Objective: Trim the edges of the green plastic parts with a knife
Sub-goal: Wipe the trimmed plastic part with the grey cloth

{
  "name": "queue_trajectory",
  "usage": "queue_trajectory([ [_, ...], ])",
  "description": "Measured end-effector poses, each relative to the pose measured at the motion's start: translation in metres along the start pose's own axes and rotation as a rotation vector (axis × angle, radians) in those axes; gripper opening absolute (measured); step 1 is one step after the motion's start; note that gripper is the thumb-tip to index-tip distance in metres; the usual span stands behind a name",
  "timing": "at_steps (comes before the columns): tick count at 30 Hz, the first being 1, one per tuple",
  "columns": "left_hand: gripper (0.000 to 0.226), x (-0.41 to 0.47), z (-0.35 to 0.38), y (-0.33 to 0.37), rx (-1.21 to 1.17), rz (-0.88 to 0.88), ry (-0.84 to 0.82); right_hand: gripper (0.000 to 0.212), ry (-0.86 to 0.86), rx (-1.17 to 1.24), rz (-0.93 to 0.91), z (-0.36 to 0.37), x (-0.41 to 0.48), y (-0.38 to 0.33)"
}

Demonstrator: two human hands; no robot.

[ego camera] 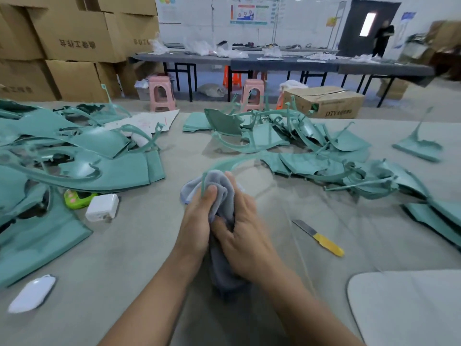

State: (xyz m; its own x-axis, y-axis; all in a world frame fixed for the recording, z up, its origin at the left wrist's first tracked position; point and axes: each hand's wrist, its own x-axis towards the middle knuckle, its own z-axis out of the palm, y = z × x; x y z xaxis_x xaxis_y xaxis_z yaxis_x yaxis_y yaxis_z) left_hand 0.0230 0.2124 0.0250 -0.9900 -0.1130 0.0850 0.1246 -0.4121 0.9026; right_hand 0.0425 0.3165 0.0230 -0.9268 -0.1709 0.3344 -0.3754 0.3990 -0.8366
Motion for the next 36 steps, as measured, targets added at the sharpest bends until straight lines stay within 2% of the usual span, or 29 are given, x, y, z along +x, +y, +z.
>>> queue_trajectory([
  [3, 0.037, 0.001, -0.001, -0.002, 0.121, 0.068, 0.020, 0.056, 0.099, -0.105, 0.021, 0.003, 0.005, -0.004],
  [7, 0.034, 0.004, -0.012, -0.009, 0.256, 0.109, 0.072, 0.027, 0.176, -0.197, 0.216, -0.002, 0.037, -0.011],
  [10, 0.036, 0.007, -0.015, -0.013, 0.369, 0.167, 0.056, 0.027, 0.218, -0.198, 0.361, -0.009, 0.061, -0.010],
  [15, 0.014, 0.008, -0.014, -0.009, 0.535, 0.252, 0.085, 0.034, 0.288, -0.356, 0.403, -0.012, 0.087, -0.012],
  [20, 0.025, 0.003, -0.006, -0.002, 0.628, 0.319, 0.118, 0.037, 0.328, -0.382, 0.498, -0.007, 0.104, -0.007],
  [23, 0.034, -0.003, -0.004, -0.003, 0.702, 0.324, 0.122, 0.036, 0.376, -0.303, 0.650, -0.021, 0.116, -0.001],
  [26, 0.041, -0.007, -0.002, -0.006, 0.773, 0.311, 0.130, 0.033, 0.328, -0.198, 0.715, -0.042, 0.121, 0.006],
  [28, 0.030, -0.007, -0.003, -0.005, 0.755, 0.308, 0.174, 0.029, 0.246, -0.192, 0.667, -0.045, 0.113, 0.007],
  [30, 0.012, -0.005, -0.004, -0.004, 0.704, 0.296, 0.239, 0.019, 0.144, -0.178, 0.536, -0.036, 0.095, 0.004],
  [31, 0.011, -0.003, -0.005, -0.003, 0.680, 0.284, 0.286, 0.014, 0.106, -0.140, 0.465, -0.030, 0.082, 0.001],
  [33, 0.022, 0.002, -0.009, -0.001, 0.646, 0.261, 0.387, 0.011, 0.063, -0.104, 0.336, -0.015, 0.054, -0.006],
  [36, 0.040, 0.009, -0.015, -0.001, 0.570, 0.211, 0.477, 0.014, 0.006, -0.174, 0.191, -0.001, 0.025, -0.012],
])
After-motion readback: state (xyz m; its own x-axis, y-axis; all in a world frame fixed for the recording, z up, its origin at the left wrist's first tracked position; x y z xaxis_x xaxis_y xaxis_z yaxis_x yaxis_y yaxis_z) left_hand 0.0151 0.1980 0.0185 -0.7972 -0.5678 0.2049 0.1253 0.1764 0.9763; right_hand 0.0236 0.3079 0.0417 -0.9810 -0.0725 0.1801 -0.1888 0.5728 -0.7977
